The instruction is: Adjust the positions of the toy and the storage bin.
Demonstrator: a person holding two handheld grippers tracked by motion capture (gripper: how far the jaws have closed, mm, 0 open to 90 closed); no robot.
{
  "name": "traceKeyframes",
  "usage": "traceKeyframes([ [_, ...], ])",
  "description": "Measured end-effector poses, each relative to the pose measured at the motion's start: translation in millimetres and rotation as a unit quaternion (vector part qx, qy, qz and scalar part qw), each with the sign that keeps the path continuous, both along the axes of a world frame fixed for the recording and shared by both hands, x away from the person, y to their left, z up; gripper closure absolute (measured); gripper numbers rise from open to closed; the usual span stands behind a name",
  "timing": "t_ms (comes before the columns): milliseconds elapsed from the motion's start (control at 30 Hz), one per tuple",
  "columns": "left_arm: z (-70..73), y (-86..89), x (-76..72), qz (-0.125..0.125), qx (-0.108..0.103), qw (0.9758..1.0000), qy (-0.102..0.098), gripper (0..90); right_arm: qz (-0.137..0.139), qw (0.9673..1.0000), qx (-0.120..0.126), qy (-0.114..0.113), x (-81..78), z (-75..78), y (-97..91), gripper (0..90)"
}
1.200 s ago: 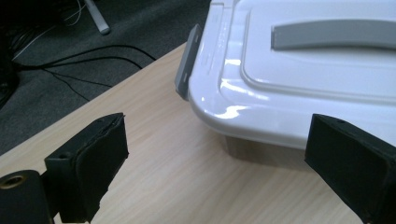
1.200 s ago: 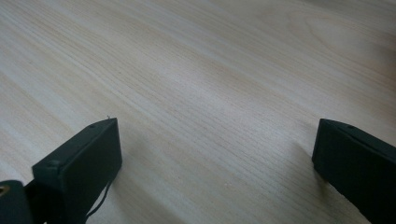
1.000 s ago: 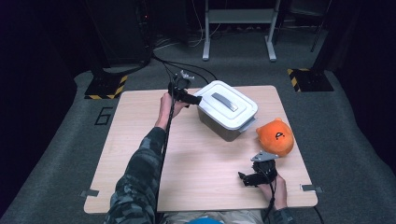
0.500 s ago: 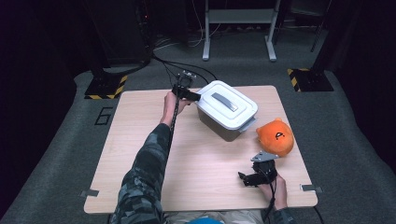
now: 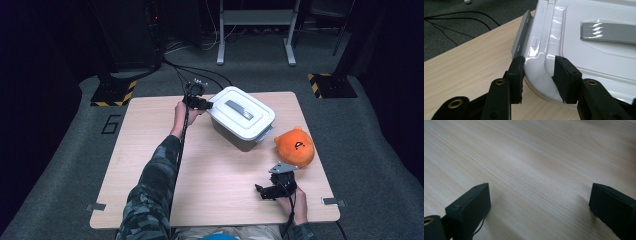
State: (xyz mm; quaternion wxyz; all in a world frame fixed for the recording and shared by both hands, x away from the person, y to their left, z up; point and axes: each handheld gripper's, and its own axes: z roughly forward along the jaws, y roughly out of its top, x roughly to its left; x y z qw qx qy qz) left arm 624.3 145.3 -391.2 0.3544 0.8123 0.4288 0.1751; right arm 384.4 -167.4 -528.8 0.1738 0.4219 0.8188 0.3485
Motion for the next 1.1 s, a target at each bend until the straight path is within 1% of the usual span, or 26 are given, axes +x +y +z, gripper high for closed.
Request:
traceKeyframes([
  [67,0.1,1.0,-2.3,0.002,0.001,1.0000,0.001,59.7,-0.001,1.0000,-0.001,0.000,-0.1,0.1,0.0,3.2],
  [133,-0.4,0.8,-6.5,0.014,-0.004,0.9999,0.000,59.7,0.000,1.0000,0.000,-0.001,-0.1,0.1,-0.2,3.5],
  [267,0.0,1.0,-17.2,0.017,0.010,0.9998,-0.007,59.5,0.001,1.0000,0.000,-0.001,0.0,0.1,-0.6,3.8],
  [300,-0.1,1.1,-19.2,0.017,0.010,0.9998,-0.009,59.5,0.001,1.0000,0.000,-0.001,0.0,0.1,-0.6,3.8],
  [400,-0.2,3.3,-26.5,0.015,0.004,0.9999,-0.003,59.4,0.000,1.0000,0.000,-0.002,0.0,0.0,-0.5,3.8],
  [533,0.4,6.3,-34.9,0.009,0.010,0.9999,-0.001,59.4,-0.001,1.0000,0.000,-0.002,-0.2,0.0,-0.3,3.9],
  [600,0.5,7.5,-39.2,0.005,0.015,0.9999,-0.005,59.4,0.000,1.0000,-0.001,-0.002,-0.1,0.0,-0.5,3.9],
  [633,0.4,9.0,-43.6,0.001,0.017,0.9998,-0.006,59.4,0.000,1.0000,-0.001,-0.002,-0.1,0.0,-0.5,3.9],
  [767,-0.4,12.8,-53.5,-0.005,0.017,0.9998,-0.008,59.4,0.000,1.0000,-0.002,-0.002,-0.2,0.0,-0.5,3.9],
  [900,-0.6,15.3,-62.0,-0.009,0.025,0.9996,-0.012,59.1,0.000,1.0000,-0.002,-0.003,-0.2,0.0,-0.6,4.0],
  [1000,-0.4,16.4,-68.1,-0.015,0.023,0.9996,-0.009,59.0,-0.001,1.0000,-0.003,-0.004,-0.3,0.0,-0.5,4.3],
  [1100,-0.7,16.4,-72.4,-0.020,0.020,0.9995,-0.011,58.9,0.000,1.0000,-0.003,-0.005,-0.1,-0.1,-0.6,4.3],
])
